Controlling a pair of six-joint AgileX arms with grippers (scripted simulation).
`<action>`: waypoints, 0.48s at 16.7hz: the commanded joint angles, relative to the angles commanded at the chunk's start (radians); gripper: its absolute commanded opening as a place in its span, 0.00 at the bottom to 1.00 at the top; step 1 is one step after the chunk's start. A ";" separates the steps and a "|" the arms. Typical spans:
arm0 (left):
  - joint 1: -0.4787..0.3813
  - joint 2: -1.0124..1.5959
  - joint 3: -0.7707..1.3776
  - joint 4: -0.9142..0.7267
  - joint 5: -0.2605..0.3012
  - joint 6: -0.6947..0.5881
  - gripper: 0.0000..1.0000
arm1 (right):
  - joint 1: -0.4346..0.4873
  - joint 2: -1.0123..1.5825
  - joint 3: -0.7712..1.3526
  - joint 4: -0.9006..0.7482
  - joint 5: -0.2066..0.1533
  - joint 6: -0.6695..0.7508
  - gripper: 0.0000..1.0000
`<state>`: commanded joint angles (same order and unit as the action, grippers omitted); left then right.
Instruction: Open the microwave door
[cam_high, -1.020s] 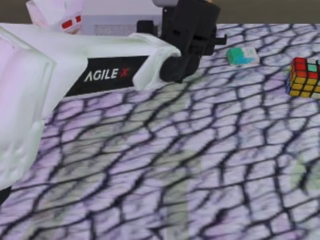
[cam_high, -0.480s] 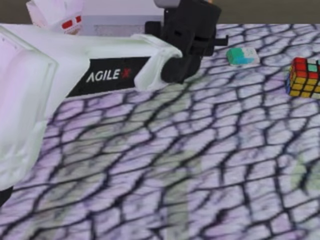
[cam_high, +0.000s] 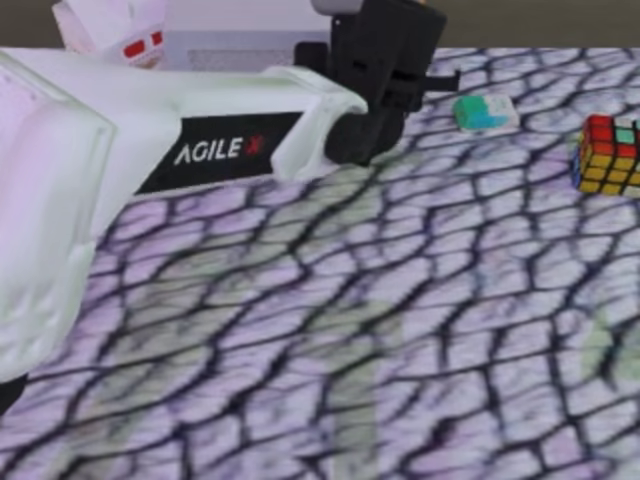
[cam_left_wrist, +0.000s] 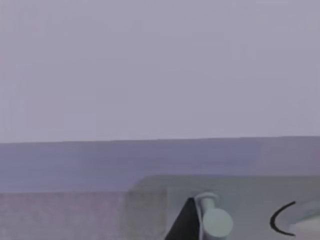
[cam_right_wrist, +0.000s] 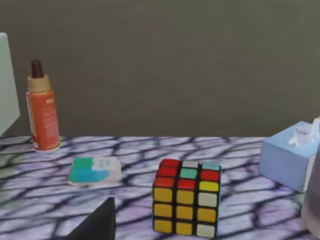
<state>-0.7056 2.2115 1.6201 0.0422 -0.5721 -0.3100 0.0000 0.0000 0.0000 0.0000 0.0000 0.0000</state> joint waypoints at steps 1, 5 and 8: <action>0.001 0.008 0.021 -0.021 0.005 -0.006 0.00 | 0.000 0.000 0.000 0.000 0.000 0.000 1.00; 0.015 0.071 0.183 -0.215 0.048 -0.050 0.00 | 0.000 0.000 0.000 0.000 0.000 0.000 1.00; 0.032 0.133 0.353 -0.457 0.099 -0.098 0.00 | 0.000 0.000 0.000 0.000 0.000 0.000 1.00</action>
<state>-0.6736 2.3441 1.9734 -0.4146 -0.4727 -0.4076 0.0000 0.0000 0.0000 0.0000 0.0000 0.0000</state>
